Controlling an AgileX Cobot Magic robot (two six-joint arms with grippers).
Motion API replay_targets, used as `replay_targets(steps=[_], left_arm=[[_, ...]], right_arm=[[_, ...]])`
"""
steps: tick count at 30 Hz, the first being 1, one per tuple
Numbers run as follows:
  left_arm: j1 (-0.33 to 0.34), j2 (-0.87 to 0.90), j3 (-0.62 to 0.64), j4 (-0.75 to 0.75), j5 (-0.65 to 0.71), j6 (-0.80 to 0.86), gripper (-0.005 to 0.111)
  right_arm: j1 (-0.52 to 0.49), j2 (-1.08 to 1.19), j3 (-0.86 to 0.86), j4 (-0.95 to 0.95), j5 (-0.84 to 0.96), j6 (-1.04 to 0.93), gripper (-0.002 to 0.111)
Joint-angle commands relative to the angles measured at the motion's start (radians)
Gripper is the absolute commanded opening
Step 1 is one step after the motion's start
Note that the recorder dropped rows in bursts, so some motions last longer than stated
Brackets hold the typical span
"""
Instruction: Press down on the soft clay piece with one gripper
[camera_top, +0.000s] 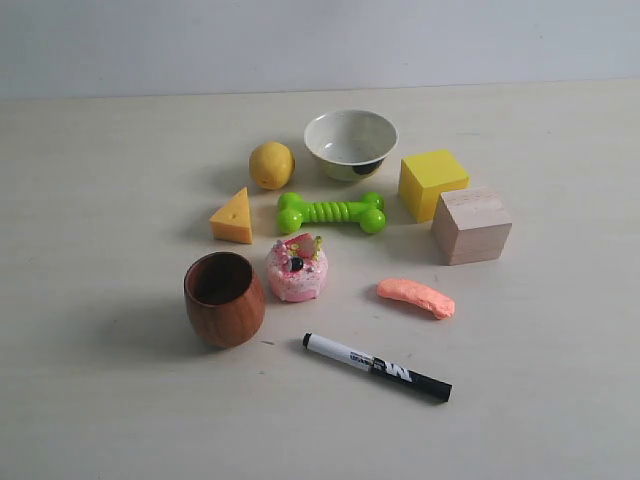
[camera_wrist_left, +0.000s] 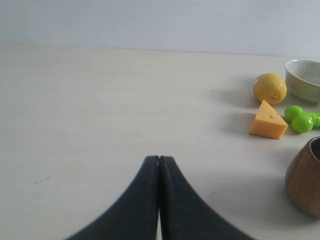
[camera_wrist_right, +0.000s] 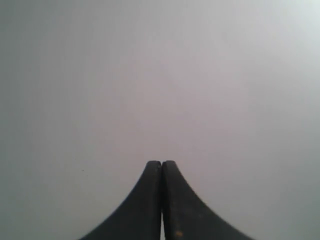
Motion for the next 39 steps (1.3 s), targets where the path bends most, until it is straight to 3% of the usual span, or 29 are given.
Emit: replay_targets(steps=[1, 6, 12, 18, 22, 27, 39], left_arm=[[0.002, -0.006, -0.004, -0.002, -0.011, -0.001, 0.0], [0.002, -0.006, -0.004, -0.002, -0.011, -0.001, 0.0], [0.002, -0.006, -0.004, -0.002, -0.011, -0.001, 0.0], [0.002, -0.006, -0.004, -0.002, -0.011, -0.001, 0.0], [0.002, -0.006, -0.004, -0.002, -0.011, -0.001, 0.0], [0.002, -0.006, -0.004, -0.002, -0.011, -0.001, 0.0], [0.002, -0.006, -0.004, -0.002, -0.011, -0.001, 0.0]], right_arm=[[-0.006, 0.077, -0.116, -0.012, 0.068, 0.053, 0.0], [0.043, 0.171, -0.202, -0.014, 0.212, 0.053, 0.0], [0.206, 0.401, -0.326, 0.023, 0.54, -0.014, 0.0], [0.38, 0.68, -0.333, 0.427, 0.701, -0.387, 0.0], [0.445, 0.848, -0.333, 0.494, 0.709, -0.386, 0.0], [0.454, 0.939, -0.333, 0.555, 0.665, -0.383, 0.0], [0.454, 0.953, -0.333, 0.573, 0.626, -0.36, 0.0]])
